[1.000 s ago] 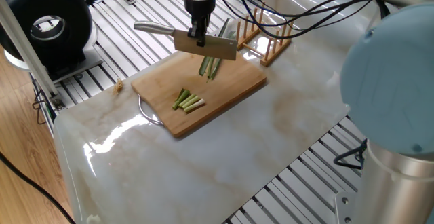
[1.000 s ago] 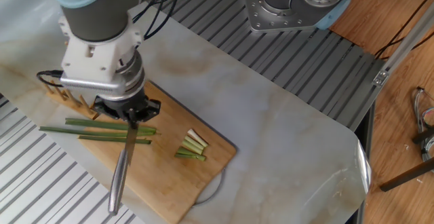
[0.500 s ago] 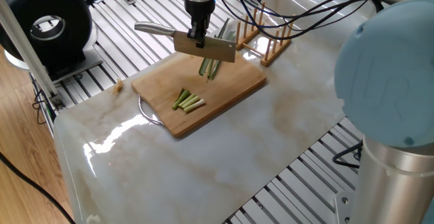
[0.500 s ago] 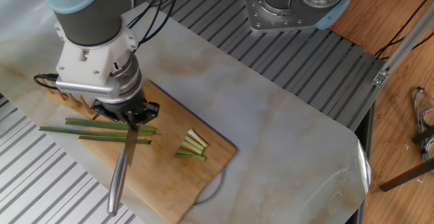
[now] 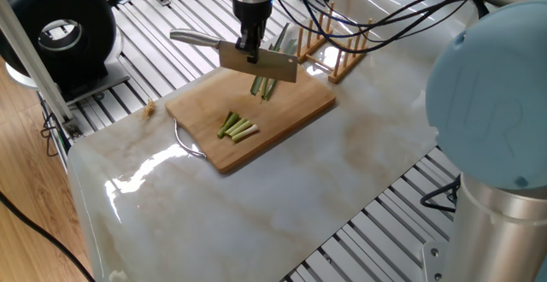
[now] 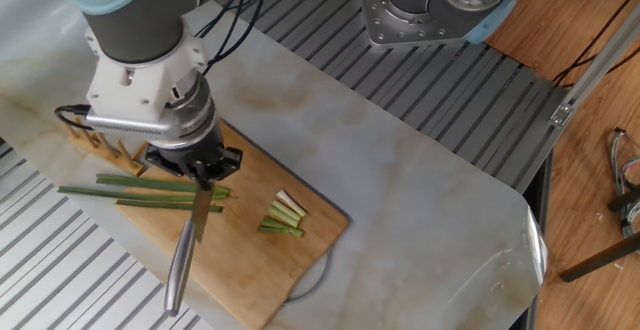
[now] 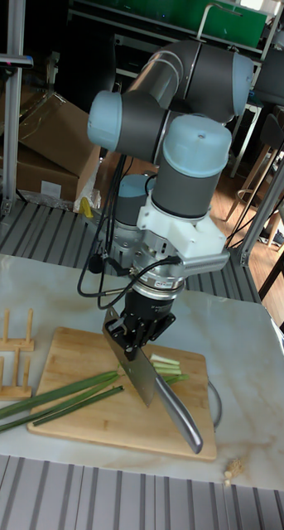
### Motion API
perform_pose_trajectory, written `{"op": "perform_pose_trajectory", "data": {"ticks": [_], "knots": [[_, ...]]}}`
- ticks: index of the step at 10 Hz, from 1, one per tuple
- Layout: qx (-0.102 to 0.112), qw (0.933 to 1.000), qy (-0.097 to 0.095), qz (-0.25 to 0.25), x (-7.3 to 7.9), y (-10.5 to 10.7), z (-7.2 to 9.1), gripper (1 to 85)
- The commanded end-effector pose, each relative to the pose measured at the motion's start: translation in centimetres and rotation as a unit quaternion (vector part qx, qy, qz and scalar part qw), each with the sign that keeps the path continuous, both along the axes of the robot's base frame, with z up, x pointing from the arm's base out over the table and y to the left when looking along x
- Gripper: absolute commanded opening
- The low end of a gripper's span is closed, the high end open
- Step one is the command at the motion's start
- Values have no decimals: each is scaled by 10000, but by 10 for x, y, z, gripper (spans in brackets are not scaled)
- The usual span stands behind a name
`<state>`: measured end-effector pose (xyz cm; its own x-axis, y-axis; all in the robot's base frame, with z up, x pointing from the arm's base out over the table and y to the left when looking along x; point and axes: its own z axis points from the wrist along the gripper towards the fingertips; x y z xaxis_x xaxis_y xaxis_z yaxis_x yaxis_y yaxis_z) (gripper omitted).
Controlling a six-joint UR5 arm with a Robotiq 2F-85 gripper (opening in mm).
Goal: Chop the green garlic
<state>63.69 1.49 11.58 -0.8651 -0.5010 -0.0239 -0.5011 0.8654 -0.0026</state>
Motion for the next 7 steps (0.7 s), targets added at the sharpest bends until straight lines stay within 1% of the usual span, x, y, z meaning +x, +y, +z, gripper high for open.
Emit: {"op": "perform_pose_trajectory", "data": {"ticks": [1, 2, 3, 4, 5, 6, 7], "knots": [[-217, 9993, -87, -294, 8, -12, 2, 13], [-190, 9996, -85, -180, 9, -11, 1, 13], [-40, 9999, -66, -104, 8, -3, 0, 13], [476, 9985, 69, -247, -3, 28, 1, 13], [422, 9984, 134, -360, -6, 25, 1, 13], [298, 9979, 212, -535, -10, 19, 0, 13], [249, 9973, 258, -634, -12, 17, 0, 13]]}}
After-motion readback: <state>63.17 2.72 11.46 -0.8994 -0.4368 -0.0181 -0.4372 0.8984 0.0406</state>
